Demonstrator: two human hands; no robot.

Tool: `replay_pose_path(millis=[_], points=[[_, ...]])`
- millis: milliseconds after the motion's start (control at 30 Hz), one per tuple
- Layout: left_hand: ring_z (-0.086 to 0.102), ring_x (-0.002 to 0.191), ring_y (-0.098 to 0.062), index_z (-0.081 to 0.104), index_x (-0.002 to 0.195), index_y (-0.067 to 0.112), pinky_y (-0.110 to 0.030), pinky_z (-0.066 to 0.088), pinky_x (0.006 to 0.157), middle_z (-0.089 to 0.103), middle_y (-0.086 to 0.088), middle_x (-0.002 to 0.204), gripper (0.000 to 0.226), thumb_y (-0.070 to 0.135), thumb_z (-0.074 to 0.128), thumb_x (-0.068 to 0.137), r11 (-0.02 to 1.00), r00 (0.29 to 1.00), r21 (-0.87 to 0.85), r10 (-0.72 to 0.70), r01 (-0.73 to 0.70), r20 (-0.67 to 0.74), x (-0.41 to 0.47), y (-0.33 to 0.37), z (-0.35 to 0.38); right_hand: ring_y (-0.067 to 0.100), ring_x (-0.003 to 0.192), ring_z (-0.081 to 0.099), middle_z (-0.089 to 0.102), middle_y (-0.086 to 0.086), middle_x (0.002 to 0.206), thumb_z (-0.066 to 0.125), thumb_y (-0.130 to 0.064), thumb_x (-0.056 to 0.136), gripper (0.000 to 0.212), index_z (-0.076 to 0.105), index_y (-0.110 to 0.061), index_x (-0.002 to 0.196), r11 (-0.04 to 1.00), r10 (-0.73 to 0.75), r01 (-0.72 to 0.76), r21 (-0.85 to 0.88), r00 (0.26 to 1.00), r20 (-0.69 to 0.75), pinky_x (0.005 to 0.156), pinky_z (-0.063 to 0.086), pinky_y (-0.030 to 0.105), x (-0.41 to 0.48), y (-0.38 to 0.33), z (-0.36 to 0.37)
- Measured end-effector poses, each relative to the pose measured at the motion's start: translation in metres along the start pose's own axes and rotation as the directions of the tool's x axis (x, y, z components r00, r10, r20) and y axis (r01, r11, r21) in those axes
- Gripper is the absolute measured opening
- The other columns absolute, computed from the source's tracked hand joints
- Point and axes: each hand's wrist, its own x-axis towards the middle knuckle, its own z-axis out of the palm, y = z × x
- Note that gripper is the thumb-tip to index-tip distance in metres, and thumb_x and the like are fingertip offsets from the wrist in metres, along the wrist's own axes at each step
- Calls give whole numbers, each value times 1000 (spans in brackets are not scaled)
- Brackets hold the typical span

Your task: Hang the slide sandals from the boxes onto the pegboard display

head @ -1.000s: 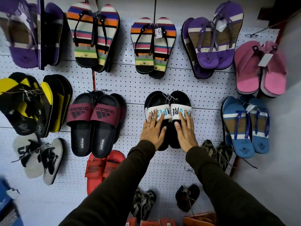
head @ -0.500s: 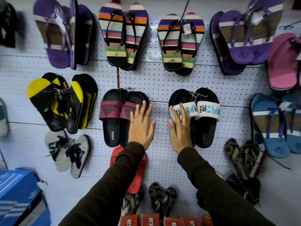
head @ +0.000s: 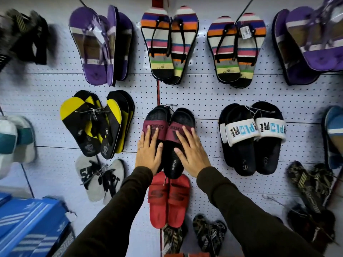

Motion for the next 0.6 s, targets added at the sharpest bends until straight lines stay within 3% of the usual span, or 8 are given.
replay_pose_path(millis=[267,400,500,567,600], points=[[-2,152,-27,11,152,34,-48,10,123,-2,-1,164,65,52,20,90,999,996,9,-32,31,88,10,0,6,24,157,-4,0,-4,169,23,-62,96,70,10,-31,158,997,37,-31,-65,995,89,127,10,45,12,7,0],[2,152,-27,10,151,35,-49,10,123,0,0,164,65,51,21,90,998,995,24,-52,50,86,10,6,4,22,157,0,2,-5,169,23,-63,96,69,13,-32,157,998,47,-41,-45,987,151,125,11,52,11,3,-31],[2,152,-26,11,152,33,-50,10,123,0,0,164,64,49,27,92,999,998,20,-49,48,43,6,15,-3,25,152,21,14,-2,167,23,-62,96,67,24,-31,155,1000,-12,12,-10,1000,1,122,20,56,12,0,-92],[0,152,-24,11,152,32,-48,9,124,0,0,164,63,46,31,94,999,999,38,30,-30,-20,7,28,-7,26,147,32,22,1,163,27,-60,96,60,31,-33,150,987,-58,91,135,972,-229,117,31,56,14,7,-157],[-1,152,-23,10,152,31,-47,7,124,-1,0,164,63,45,32,94,995,996,55,83,-81,-31,8,36,-8,26,144,37,26,7,161,34,-54,97,54,33,-35,147,956,-73,172,236,923,-378,115,37,51,12,9,-188]])
